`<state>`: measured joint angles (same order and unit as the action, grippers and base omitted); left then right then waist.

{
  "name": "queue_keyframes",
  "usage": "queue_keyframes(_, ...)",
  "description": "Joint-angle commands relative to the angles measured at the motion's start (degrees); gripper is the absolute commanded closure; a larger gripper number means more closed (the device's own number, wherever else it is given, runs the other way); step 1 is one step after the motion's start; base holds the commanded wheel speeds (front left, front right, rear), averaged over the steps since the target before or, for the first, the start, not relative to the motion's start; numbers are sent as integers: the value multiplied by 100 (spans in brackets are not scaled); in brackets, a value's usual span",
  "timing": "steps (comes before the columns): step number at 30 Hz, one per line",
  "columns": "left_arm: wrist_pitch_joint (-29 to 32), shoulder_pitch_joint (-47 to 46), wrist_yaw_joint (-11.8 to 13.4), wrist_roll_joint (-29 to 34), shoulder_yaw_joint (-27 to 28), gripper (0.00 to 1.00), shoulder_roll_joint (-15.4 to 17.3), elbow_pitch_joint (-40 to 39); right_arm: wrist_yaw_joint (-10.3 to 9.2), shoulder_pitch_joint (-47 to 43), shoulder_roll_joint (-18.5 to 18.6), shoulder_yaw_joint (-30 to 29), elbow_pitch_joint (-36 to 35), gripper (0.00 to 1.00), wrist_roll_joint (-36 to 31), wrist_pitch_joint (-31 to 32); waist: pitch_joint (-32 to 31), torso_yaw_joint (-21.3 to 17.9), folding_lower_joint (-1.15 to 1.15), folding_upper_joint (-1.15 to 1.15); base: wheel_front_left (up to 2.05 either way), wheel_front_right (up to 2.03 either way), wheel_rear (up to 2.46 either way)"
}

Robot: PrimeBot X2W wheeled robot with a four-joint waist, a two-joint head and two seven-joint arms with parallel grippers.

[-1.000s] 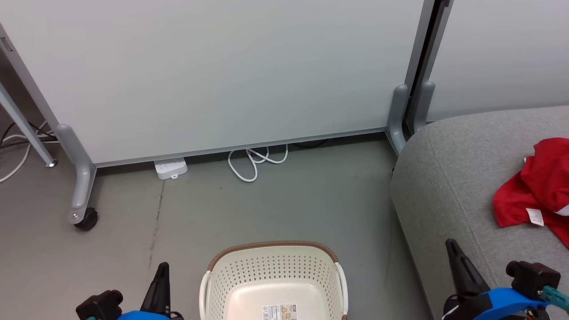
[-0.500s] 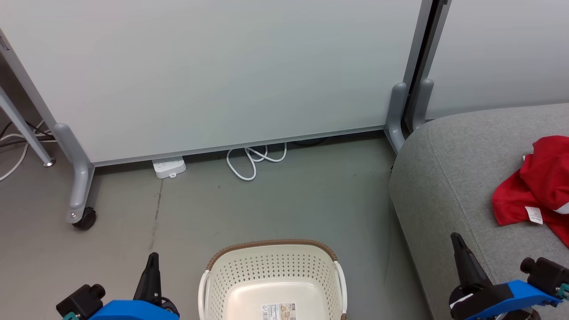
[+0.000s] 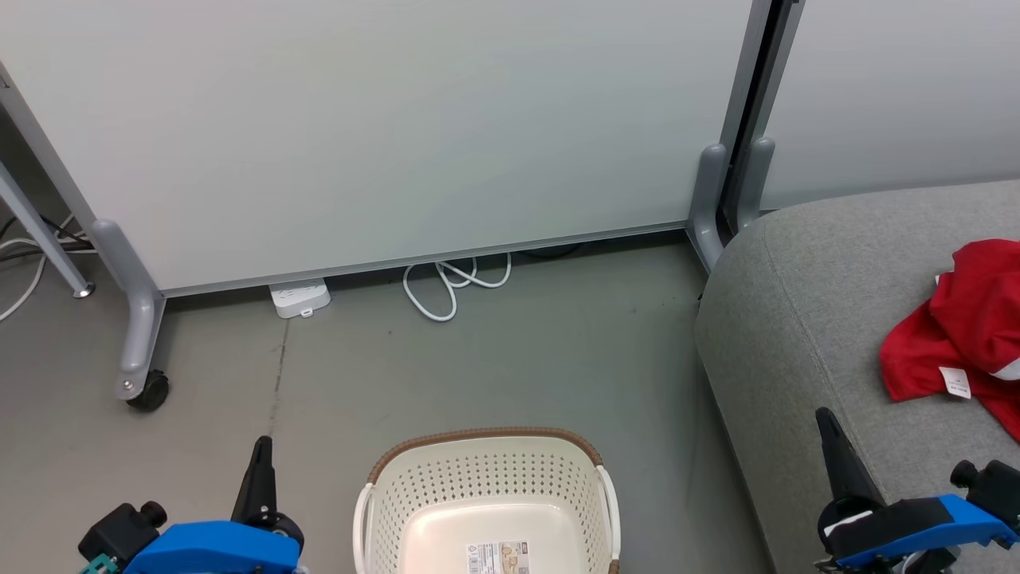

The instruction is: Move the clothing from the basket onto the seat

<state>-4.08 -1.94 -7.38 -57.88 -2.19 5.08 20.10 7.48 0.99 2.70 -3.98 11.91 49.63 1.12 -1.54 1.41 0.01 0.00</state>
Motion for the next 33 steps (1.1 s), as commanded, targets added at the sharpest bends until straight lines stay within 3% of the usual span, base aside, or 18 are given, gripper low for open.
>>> queue_keyframes(1, 44, -173, -7, -136, 76, 100, 3, -102, 1, 164, 19, -22, -44, 100, 189, 34, 3, -2, 0, 0, 0, 0, 0)
queue_keyframes(33, 564, -329, -13, -1805, 491, 100, -107, -369, 1, 371, 24, -144, 83, 100, 2255, 291, 73, -60, -1, 0, 0, 0, 0)
